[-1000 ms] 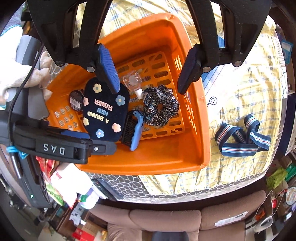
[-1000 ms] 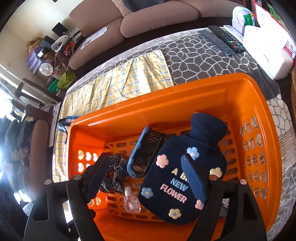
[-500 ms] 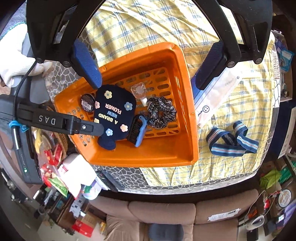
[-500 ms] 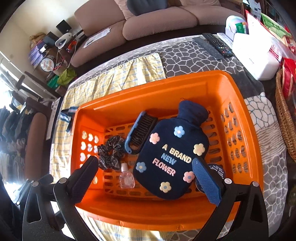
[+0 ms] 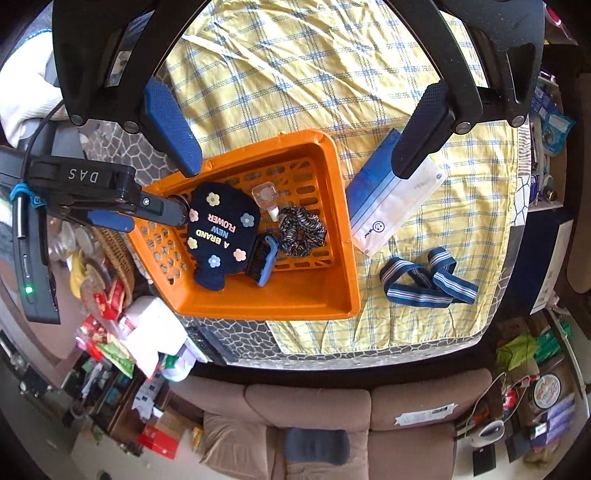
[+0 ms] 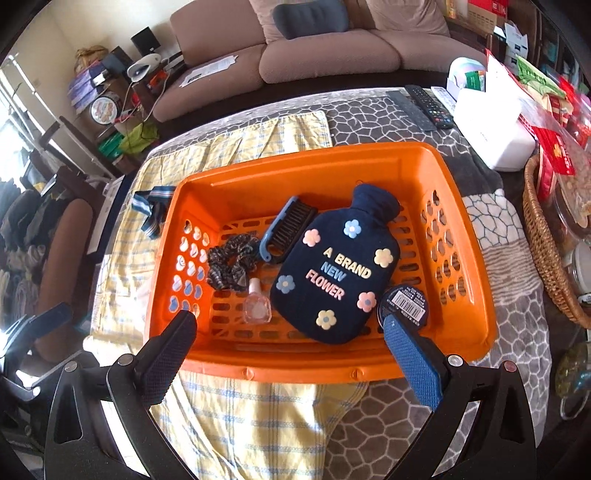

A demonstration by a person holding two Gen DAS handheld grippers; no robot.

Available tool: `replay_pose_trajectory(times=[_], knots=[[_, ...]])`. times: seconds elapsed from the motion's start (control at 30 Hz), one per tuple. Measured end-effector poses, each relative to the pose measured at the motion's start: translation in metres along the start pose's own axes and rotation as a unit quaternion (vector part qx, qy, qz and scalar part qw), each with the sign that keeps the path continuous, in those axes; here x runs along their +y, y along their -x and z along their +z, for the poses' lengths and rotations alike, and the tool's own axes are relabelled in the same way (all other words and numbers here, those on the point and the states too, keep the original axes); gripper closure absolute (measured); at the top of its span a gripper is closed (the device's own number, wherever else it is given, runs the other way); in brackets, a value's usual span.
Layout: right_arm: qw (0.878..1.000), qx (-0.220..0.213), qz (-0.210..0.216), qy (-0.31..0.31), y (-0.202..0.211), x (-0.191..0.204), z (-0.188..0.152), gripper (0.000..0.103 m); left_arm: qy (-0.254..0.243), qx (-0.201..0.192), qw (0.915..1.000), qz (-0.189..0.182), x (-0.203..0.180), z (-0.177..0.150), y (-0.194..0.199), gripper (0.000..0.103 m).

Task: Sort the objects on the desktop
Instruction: 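Lift both tools away from the basket, then move the left tool to the clear bag of blue masks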

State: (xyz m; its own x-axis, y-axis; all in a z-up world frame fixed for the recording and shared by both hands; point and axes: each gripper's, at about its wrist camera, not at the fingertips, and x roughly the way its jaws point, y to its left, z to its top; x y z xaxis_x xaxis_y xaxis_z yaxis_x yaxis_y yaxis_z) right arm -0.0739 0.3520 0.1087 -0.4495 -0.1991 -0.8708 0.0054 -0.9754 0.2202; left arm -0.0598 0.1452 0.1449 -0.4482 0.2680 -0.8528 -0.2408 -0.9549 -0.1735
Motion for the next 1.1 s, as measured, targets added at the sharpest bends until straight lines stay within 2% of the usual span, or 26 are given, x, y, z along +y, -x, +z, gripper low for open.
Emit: replay_pose_trajectory(times=[0.53,0.8,1.1], knots=[[0.999,-0.009,-0.005,0.049,0.024,0.047,-0.040,0.000,0.016,-0.010,0.9997,0.018,0.036,-0.032,0.032,0.000],[0.996,-0.022,0.014,0.082,0.020,0.088,-0.035,0.000,0.045,-0.007,0.9983,0.037,0.092,-0.036,0.033,0.000],[0.992,-0.025,0.053,0.107,-0.004,0.134,-0.020,0.000,0.072,0.013,0.9960,0.051,0.151,-0.042,0.010,0.000]])
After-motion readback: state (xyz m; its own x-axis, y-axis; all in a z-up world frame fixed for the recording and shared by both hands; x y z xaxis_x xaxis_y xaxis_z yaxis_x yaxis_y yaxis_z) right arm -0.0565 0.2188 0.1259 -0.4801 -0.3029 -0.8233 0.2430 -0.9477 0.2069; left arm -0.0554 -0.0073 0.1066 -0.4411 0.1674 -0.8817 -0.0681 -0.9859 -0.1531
